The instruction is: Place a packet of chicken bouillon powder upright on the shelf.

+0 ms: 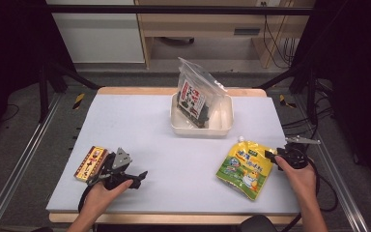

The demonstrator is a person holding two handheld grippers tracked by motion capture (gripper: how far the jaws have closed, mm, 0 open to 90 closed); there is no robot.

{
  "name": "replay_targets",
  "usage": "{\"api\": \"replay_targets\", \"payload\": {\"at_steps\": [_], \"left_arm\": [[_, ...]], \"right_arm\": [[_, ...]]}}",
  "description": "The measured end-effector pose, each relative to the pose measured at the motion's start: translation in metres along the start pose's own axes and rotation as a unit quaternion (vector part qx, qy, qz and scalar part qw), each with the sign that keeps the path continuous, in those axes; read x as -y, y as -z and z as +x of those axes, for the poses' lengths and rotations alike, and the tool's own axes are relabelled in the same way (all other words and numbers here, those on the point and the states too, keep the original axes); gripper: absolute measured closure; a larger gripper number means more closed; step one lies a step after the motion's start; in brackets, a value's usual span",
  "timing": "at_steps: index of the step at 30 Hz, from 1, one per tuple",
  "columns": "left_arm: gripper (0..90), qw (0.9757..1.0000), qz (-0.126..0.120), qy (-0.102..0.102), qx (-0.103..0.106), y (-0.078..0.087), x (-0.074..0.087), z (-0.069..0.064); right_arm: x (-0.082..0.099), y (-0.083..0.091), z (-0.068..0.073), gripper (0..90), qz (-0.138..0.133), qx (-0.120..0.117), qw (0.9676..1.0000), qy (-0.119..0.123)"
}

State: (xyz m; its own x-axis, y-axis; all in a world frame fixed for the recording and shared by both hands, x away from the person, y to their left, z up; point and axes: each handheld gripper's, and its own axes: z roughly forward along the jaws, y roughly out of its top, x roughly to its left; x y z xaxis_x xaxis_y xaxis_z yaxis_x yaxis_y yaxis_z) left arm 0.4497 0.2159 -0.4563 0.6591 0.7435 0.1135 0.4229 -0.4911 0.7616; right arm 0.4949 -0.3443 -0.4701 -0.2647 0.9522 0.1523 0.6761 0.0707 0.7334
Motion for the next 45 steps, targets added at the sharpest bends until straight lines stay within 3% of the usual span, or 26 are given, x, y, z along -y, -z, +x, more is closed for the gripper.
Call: {"api": "replay_targets", "payload": {"at_steps": [9, 21, 25, 28, 29, 31, 32, 34, 40, 43, 45], "left_arm": [[7.1, 1.0, 0.002, -0.002, 0.0, 0.0, 0.0, 0.0], [7.1, 1.0, 0.003, -0.004, 0.001, 0.0, 0.0, 0.0], [7.1, 1.0, 0.004, -0.004, 0.002, 0.0, 0.0, 0.0], [7.1, 1.0, 0.003, -0.004, 0.002, 0.0, 0.0, 0.0], [7.1, 1.0, 0.002, -0.004, 0.002, 0.0, 0.0, 0.0], [7.1, 1.0, 0.003, -0.004, 0.001, 0.0, 0.0, 0.0], [7.1, 1.0, 0.003, -0.004, 0.001, 0.0, 0.0, 0.0], [7.1, 1.0, 0.003, -0.004, 0.001, 0.0, 0.0, 0.0], [7.1, 1.0, 0.003, -0.003, 0.001, 0.0, 0.0, 0.0], [7.2, 1.0, 0.003, -0.002, 0.002, 0.0, 0.0, 0.001], [7.2, 1.0, 0.002, -0.001, 0.002, 0.001, 0.0, 0.001]], "right_arm": [[0.003, -0.003, 0.003, 45.4, 0.012, -0.016, 0.9998, 0.0], [-0.001, 0.008, 0.016, 53.5, -0.009, -0.031, 0.9994, 0.012], [-0.003, 0.008, 0.022, 63.1, -0.004, -0.022, 0.9994, 0.027], [-0.003, 0.006, 0.023, 67.9, 0.006, -0.014, 0.9996, 0.023], [-0.003, 0.005, 0.023, 74.3, 0.012, -0.007, 0.9996, 0.023], [-0.003, 0.004, 0.022, 77.1, 0.016, -0.003, 0.9996, 0.021], [-0.003, 0.004, 0.022, 84.4, 0.017, 0.003, 0.9997, 0.019], [-0.004, 0.005, 0.021, 89.4, 0.015, 0.004, 0.9997, 0.018], [-0.01, 0.011, 0.026, 90.0, 0.007, 0.004, 0.9997, 0.025], [-0.018, 0.021, 0.03, 90.0, -0.01, -0.002, 0.9995, 0.029], [-0.029, 0.033, 0.037, 90.0, -0.026, -0.013, 0.9985, 0.046]]}}
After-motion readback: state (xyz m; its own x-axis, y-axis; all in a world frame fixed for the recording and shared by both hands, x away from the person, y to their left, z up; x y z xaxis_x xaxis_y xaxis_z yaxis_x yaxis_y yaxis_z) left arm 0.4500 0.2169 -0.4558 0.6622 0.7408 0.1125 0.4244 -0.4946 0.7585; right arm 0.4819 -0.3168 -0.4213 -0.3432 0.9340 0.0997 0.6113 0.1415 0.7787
